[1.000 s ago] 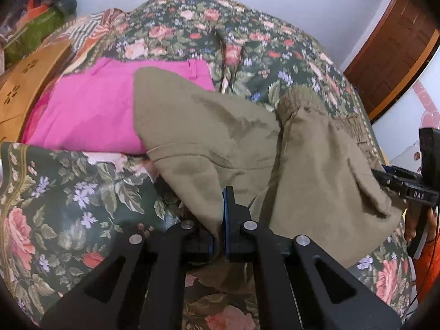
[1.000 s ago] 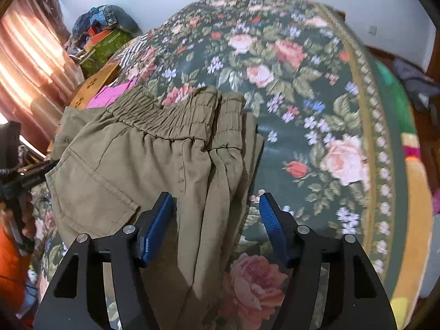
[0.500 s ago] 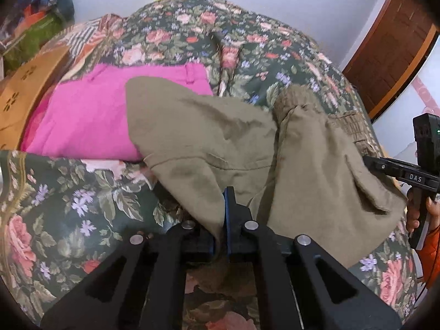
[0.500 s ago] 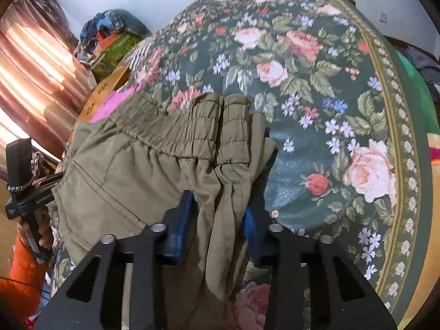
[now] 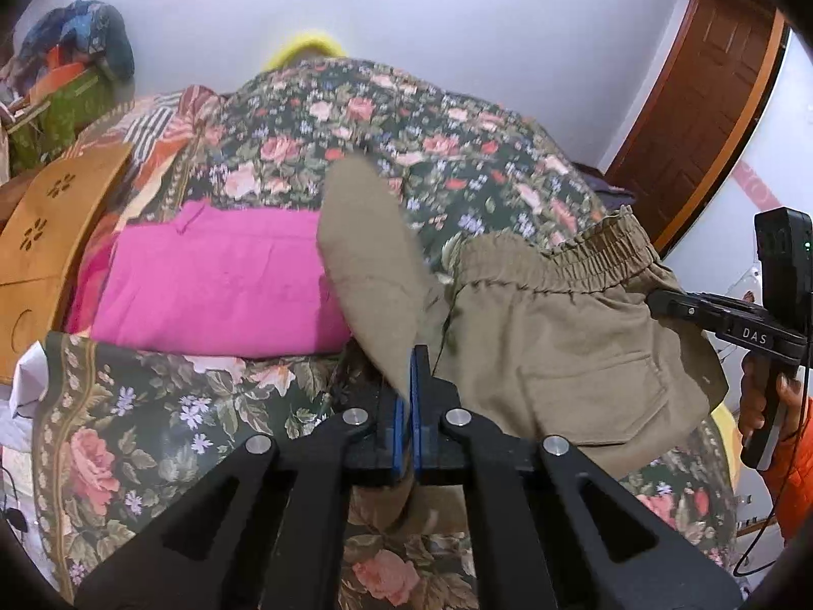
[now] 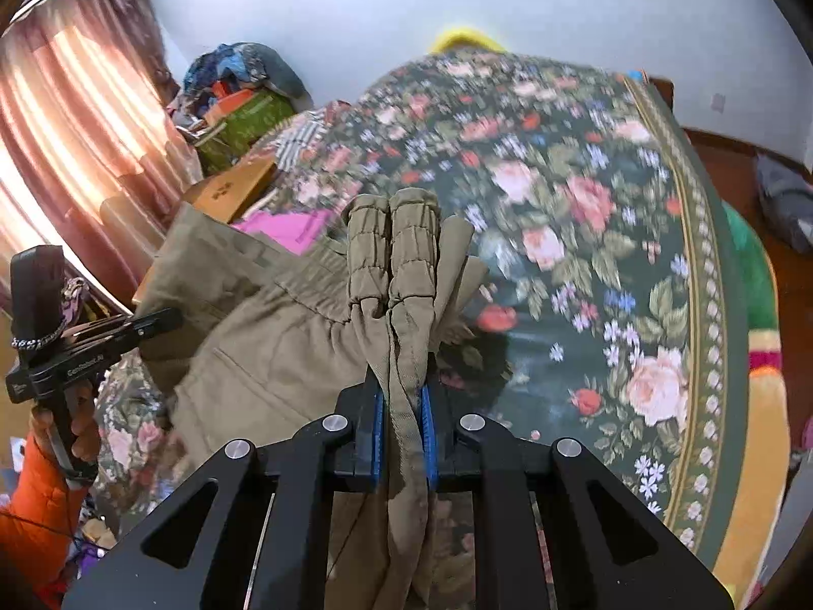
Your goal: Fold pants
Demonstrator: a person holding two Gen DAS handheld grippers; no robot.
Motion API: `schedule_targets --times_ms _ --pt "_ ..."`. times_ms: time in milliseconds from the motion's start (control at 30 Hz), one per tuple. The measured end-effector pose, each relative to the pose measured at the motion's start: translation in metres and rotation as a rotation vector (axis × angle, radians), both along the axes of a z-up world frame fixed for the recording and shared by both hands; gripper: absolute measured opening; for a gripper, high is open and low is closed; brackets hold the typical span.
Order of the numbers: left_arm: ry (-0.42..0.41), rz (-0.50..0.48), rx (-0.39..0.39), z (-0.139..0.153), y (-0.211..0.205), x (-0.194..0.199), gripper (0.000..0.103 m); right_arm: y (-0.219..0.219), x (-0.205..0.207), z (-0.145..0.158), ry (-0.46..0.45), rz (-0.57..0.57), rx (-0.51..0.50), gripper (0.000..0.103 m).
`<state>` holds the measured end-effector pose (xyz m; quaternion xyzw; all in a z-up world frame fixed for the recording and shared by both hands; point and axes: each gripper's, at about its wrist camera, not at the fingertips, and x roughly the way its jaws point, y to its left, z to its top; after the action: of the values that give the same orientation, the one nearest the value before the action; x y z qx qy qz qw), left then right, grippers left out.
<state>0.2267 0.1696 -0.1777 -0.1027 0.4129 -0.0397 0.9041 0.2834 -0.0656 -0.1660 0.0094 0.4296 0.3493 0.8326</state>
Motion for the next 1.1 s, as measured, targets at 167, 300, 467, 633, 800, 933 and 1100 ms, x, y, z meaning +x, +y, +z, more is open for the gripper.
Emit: schedule_targets --times_ms 167,300,467,633,800,933,1100 --pt "-0.023 -0.008 -0.012 0.014 0.004 -0.01 0.0 0.011 -0.01 0.024 -0.049 0.023 0.005 0.01" --pt "0.039 -0.021 -0.09 -0.004 0.014 -0.006 0.001 0.019 -0.018 0.029 -0.062 0.041 -0.025 0.01" --pt "0.134 -0.005 -0.085 -0.042 0.018 0.004 0.011 0.011 -0.017 0.015 -0.027 0.023 -0.035 0.01" --pt "0.218 0.015 -0.103 -0.08 0.023 0.011 0.036 0.006 -0.015 0.004 -0.004 0.025 -0.058 0.01" --pt "0.21 -0.022 -0.17 -0.09 0.022 0.018 0.029 0.002 -0.008 -0.008 0.015 0.023 -0.065 0.011" --pt "0.182 -0.034 -0.119 -0.082 0.017 0.021 0.006 -0.003 -0.004 -0.015 0.036 0.008 -0.046 0.01" --pt "0.127 -0.033 -0.051 -0.058 0.009 0.019 0.004 -0.002 -0.006 -0.005 0.004 0.011 -0.035 0.01"
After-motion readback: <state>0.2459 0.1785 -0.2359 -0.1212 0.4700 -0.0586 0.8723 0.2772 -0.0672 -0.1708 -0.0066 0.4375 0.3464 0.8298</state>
